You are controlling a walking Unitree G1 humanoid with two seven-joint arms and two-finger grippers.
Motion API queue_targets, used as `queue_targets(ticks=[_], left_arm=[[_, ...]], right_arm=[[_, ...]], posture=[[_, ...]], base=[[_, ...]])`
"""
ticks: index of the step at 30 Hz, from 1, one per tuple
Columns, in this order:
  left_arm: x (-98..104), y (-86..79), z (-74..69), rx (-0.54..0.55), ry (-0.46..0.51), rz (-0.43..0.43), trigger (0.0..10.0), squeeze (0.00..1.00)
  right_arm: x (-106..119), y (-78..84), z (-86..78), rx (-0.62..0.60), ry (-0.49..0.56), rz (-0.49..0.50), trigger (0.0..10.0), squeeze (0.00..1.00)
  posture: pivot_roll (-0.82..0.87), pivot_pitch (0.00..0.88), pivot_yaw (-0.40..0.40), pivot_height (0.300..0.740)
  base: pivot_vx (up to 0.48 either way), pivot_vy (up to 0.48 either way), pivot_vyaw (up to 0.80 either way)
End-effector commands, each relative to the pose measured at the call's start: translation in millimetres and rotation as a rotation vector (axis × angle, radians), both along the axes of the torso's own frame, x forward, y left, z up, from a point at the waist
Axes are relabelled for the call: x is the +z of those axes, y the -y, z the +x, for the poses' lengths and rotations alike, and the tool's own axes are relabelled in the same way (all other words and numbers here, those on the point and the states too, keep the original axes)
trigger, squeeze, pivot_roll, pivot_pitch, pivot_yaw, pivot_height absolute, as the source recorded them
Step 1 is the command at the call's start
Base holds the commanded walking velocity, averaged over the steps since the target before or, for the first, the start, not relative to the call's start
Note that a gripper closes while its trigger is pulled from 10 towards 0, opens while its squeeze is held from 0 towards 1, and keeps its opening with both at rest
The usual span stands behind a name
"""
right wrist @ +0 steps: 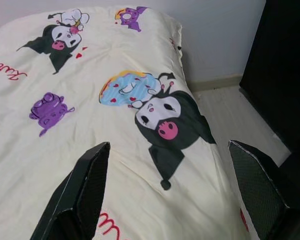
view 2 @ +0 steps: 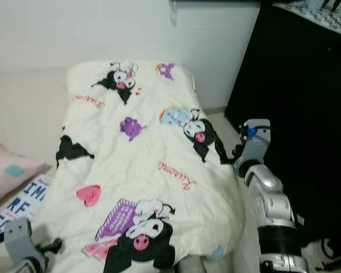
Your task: Clean up the room
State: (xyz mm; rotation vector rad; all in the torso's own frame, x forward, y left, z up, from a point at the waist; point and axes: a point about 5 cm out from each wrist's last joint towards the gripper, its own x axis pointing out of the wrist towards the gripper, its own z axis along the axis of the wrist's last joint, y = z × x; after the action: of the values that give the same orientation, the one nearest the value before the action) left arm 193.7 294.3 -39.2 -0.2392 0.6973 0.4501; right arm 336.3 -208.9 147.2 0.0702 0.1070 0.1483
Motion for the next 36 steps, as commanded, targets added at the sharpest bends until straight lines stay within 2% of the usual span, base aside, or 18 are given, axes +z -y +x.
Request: queue_targets(ticks=[1, 2, 4, 7, 10, 13, 15, 18, 20, 22, 24, 25, 27, 29, 30, 33, 34, 36], left_arm=[[-12, 1.5, -16.0, 0.007, -0.071, 0.0, 10.0, 0.0], [-12, 1.5, -16.0, 0.007, -0.071, 0.0, 10.0, 0.0], [-21, 8.1, -25.5, 0.012, -0.12, -0.012, 10.0, 0.0], [-26, 13.6, -28.7, -0.007, -0.156, -0.008, 10.0, 0.0], [-28, 15.0, -29.3, -0.017, -0.165, -0.004, 10.0, 0.0], [-35, 21.7, -38.4, -0.052, -0.216, -0.005, 10.0, 0.0], [-40, 22.2, -47.9, -0.075, -0.256, 0.007, 10.0, 0.0], [-42, 21.1, -53.7, -0.082, -0.277, 0.014, 10.0, 0.0], [-46, 17.2, -67.7, -0.07, -0.319, 0.021, 10.0, 0.0], [-46, 17.2, -67.7, -0.07, -0.319, 0.021, 10.0, 0.0], [-49, 15.5, -80.4, -0.057, -0.362, 0.026, 10.0, 0.0], [-49, 15.5, -80.4, -0.057, -0.362, 0.026, 10.0, 0.0], [-52, 17.5, -88.4, -0.057, -0.397, 0.028, 10.0, 0.0], [-52, 17.5, -88.4, -0.057, -0.397, 0.028, 10.0, 0.0], [-54, 18.9, -90.8, -0.06, -0.411, 0.03, 10.0, 0.0], [-55, 20.1, -92.2, -0.062, -0.42, 0.032, 10.0, 0.0], [-55, 21.1, -93.3, -0.066, -0.437, 0.04, 10.0, 0.0], [-55, 21.1, -93.3, -0.066, -0.437, 0.04, 10.0, 0.0]], right_arm=[[-12, -1.3, -3.1, 0.003, -0.035, -0.003, 10.0, 0.0], [-12, -1.3, -3.1, 0.003, -0.035, -0.003, 10.0, 0.0], [-31, -1.8, -7.4, -0.002, -0.089, -0.006, 10.0, 0.0], [-44, -1.6, -11.8, -0.007, -0.125, -0.008, 10.0, 0.0], [-46, -1.7, -13.0, -0.008, -0.132, -0.009, 10.0, 0.0], [-53, -1.4, -16.3, -0.01, -0.147, -0.008, 10.0, 0.0], [-57, -1.5, -18.5, -0.009, -0.158, -0.009, 10.0, 0.0], [-60, -1.5, -20.0, -0.008, -0.164, -0.008, 10.0, 0.0], [-74, -0.5, -25.4, -0.01, -0.205, -0.016, 10.0, 0.0], [-74, -0.5, -25.4, -0.01, -0.205, -0.016, 10.0, 0.0], [-95, -1.0, -33.2, -0.012, -0.276, -0.029, 10.0, 0.0], [-95, -1.0, -33.2, -0.012, -0.276, -0.029, 10.0, 0.0], [-118, -2.0, -42.6, -0.017, -0.355, -0.05, 10.0, 0.0], [-118, -2.0, -42.6, -0.017, -0.355, -0.05, 10.0, 0.0], [-131, -1.1, -49.2, -0.033, -0.407, -0.059, 10.0, 0.0], [-140, -0.5, -55.1, -0.04, -0.447, -0.075, 10.0, 0.0], [-152, -0.5, -63.1, -0.04, -0.489, -0.091, 10.0, 0.0], [-152, -0.5, -63.1, -0.04, -0.489, -0.091, 10.0, 0.0]], posture=[[-0.14, 0.133, -0.067, 0.685], [-0.14, 0.133, -0.067, 0.685], [-0.14, 0.13, -0.069, 0.695], [-0.14, 0.126, -0.066, 0.705], [-0.14, 0.126, -0.065, 0.71], [-0.15, 0.127, -0.06, 0.725], [-0.15, 0.13, -0.056, 0.735], [-0.15, 0.131, -0.057, 0.74], [-0.14, 0.13, -0.059, 0.74], [-0.14, 0.13, -0.059, 0.74], [-0.14, 0.123, -0.061, 0.74], [-0.14, 0.123, -0.061, 0.74], [-0.14, 0.118, -0.06, 0.74], [-0.14, 0.118, -0.06, 0.74], [-0.14, 0.113, -0.06, 0.74], [-0.13, 0.111, -0.06, 0.74], [-0.13, 0.106, -0.061, 0.74], [-0.13, 0.106, -0.061, 0.74]], base=[[-0.48, 0.0, 0.0], [-0.48, 0.0, 0.0], [-0.238, 0.0, 0.0], [0.0, 0.0, 0.0], [0.0, 0.0, 0.0], [0.0, 0.0, 0.0], [0.0, 0.0, 0.0], [0.0, 0.0, 0.0], [0.0, 0.0, 0.0], [0.0, 0.0, 0.0], [0.0, 0.0, 0.0], [0.0, 0.0, 0.0], [0.0, 0.0, 0.0], [0.0, 0.0, 0.0], [0.0, 0.0, 0.0], [0.0, 0.0, 0.0], [0.0, 0.0, 0.0], [0.0, 0.0, 0.0]])
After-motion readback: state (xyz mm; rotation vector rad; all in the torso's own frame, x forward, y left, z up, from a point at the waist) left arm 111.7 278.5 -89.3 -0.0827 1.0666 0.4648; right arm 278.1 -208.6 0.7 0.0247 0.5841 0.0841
